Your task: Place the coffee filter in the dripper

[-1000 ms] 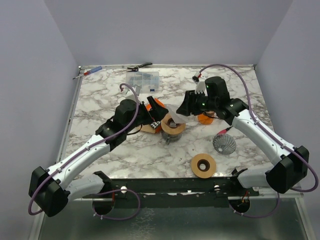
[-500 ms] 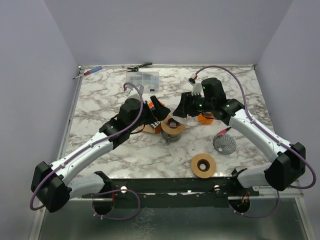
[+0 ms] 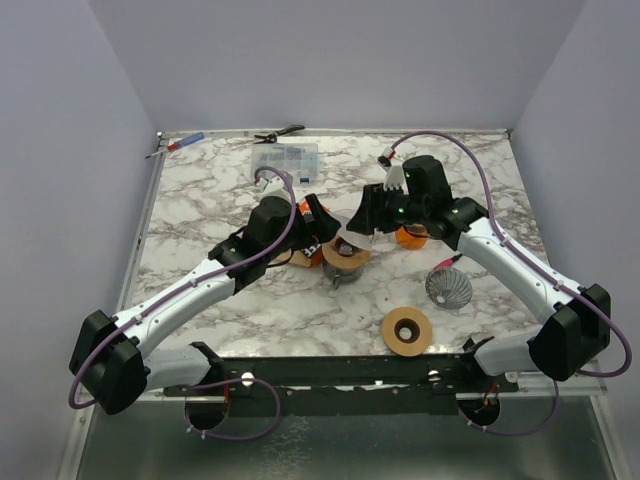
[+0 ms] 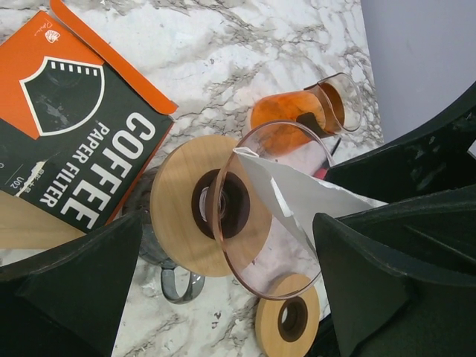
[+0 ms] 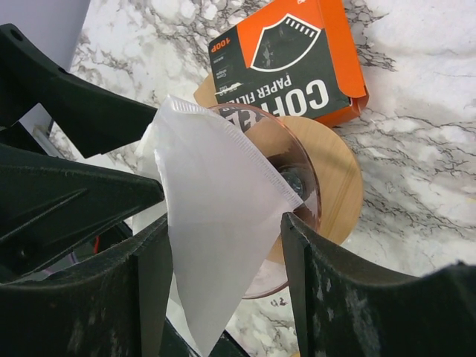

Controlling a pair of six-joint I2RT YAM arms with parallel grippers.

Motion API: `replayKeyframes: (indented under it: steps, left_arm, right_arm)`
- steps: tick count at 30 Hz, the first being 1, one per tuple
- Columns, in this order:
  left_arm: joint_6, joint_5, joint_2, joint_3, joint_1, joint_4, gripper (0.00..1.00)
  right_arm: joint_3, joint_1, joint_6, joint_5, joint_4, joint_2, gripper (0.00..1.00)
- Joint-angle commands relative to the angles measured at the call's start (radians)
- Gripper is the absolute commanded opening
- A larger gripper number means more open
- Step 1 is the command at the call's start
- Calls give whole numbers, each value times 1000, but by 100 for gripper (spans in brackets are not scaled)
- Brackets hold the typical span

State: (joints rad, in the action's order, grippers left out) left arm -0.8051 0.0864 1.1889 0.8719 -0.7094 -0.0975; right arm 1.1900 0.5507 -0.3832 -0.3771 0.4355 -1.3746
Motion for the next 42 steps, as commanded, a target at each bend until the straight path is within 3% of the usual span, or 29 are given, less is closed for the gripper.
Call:
replayKeyframes:
  steps: [1, 10, 17, 23, 28, 42]
  left_arm:
    - [47, 40, 11, 8, -8, -27, 97]
    - [89, 47, 16, 23, -8, -80, 98]
    - [99, 51, 20, 27, -8, -95, 98]
    - [104, 59, 20, 32, -8, -99, 98]
    - [110, 59, 26, 41, -9, -102, 98]
    - [139, 81, 48, 65, -8, -128, 98]
  right_arm:
    - [10, 8, 30, 68, 28, 3, 61]
    - [11, 6, 26, 149, 52, 12, 61]
    - [20, 6, 22, 128, 53, 22, 60]
    - [16, 5, 25, 23, 14, 22, 43]
    - [20, 6, 26, 54, 32, 32, 29]
    - [46, 6, 60, 193, 126, 50, 18]
